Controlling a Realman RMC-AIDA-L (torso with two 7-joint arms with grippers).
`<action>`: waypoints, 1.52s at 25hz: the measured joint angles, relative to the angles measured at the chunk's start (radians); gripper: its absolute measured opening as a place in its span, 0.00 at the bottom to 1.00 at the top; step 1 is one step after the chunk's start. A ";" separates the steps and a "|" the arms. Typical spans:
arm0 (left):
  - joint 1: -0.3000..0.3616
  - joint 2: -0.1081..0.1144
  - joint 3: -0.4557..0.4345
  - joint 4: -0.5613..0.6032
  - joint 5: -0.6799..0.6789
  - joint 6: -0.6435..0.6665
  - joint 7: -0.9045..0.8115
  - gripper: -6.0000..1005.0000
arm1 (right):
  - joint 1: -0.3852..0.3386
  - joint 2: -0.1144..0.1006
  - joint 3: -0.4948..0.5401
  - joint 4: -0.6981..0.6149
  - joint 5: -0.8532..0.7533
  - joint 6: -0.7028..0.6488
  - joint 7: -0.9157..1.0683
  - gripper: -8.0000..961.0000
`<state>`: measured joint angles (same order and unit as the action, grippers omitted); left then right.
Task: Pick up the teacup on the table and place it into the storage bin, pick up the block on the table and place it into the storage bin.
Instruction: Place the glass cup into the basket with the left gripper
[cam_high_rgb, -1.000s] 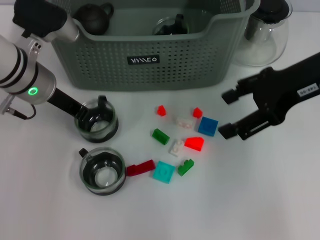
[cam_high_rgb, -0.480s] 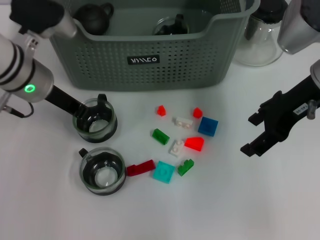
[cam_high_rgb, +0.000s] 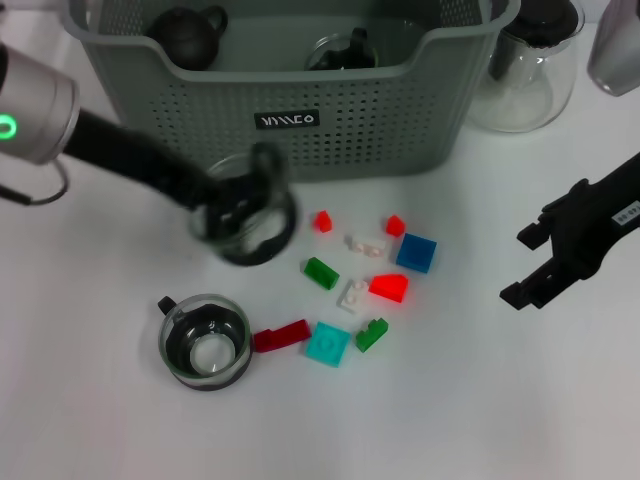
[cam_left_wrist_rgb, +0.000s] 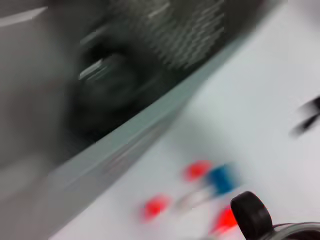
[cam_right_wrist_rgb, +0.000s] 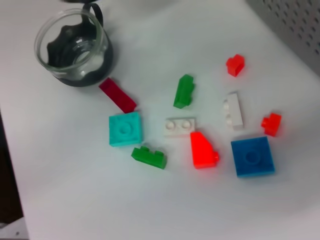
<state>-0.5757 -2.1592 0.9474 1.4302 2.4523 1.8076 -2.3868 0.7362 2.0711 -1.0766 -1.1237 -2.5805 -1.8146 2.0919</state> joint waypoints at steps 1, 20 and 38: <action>-0.007 0.002 -0.017 0.003 -0.054 0.021 0.009 0.06 | 0.000 0.000 0.012 -0.001 0.007 -0.014 -0.004 0.98; -0.360 0.121 -0.013 -0.396 0.034 -0.541 0.025 0.06 | 0.003 -0.018 0.186 0.004 0.084 -0.122 0.077 0.98; -0.446 0.105 0.046 -0.706 0.168 -0.878 0.018 0.06 | 0.011 -0.032 0.181 0.043 0.083 -0.096 0.078 0.98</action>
<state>-1.0222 -2.0544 0.9935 0.7242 2.6199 0.9296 -2.3688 0.7469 2.0392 -0.8952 -1.0808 -2.4974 -1.9111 2.1697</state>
